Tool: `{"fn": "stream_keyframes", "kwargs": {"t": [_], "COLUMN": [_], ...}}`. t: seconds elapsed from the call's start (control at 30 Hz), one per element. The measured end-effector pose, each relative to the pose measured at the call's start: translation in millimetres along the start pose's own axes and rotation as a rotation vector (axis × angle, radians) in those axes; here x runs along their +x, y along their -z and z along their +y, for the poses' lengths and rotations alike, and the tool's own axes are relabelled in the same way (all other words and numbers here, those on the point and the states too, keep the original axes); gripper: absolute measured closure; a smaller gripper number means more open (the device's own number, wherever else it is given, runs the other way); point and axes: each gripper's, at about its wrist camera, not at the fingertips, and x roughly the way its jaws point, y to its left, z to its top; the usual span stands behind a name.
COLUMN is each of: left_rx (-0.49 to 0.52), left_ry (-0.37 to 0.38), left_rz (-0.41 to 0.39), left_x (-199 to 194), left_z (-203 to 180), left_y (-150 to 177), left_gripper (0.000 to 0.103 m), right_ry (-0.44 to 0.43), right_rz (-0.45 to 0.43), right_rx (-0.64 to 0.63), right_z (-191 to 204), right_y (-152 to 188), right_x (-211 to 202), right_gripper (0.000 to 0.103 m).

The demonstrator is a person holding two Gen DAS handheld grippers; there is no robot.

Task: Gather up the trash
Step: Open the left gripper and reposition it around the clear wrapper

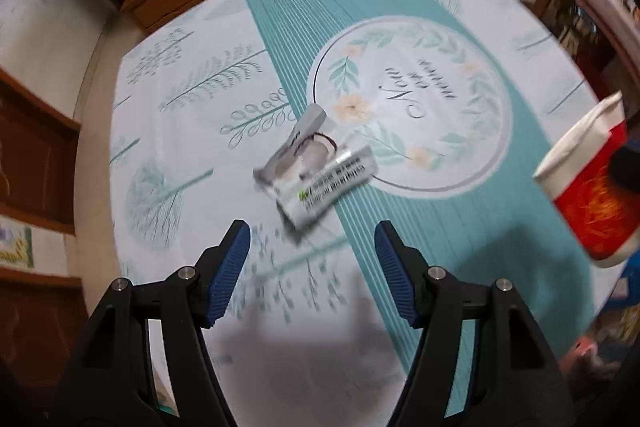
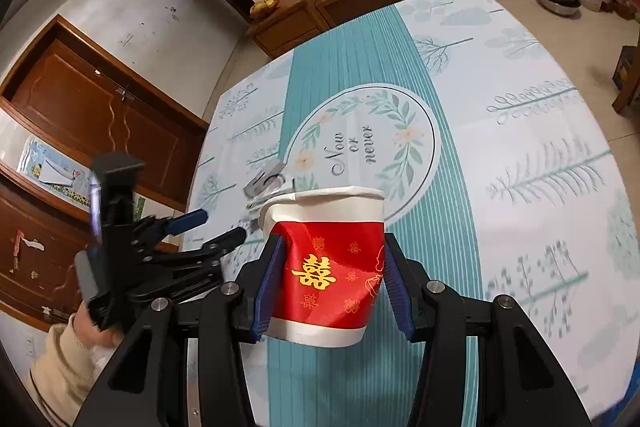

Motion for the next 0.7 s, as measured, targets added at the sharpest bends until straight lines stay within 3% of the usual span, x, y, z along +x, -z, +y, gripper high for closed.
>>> {"fn": "stream_keyframes", "kwargs": {"t": [0.2,0.53,0.7], "left_rx": [0.053,0.012,-0.01], "left_ry": [-0.003,0.145,0.182], "left_rz": [0.046,0.085,0.097], "left_x": [48.5,83.0,89.2], "left_z": [5.2,22.1,30.9], "left_y": [-29.0,-56.3,-60.4], "left_gripper": [0.041,0.041,0.041], "right_ry": [-0.017,-0.058,-0.075], "right_rz": [0.054,0.115,0.118], "right_rx": [-0.008,-0.017,-0.012], "right_z": [-14.5,-19.1,-16.2], "right_y": [-26.4,-39.3,-39.4], "right_x": [40.7,84.0,89.3], "right_gripper": [0.056,0.056,0.056]}}
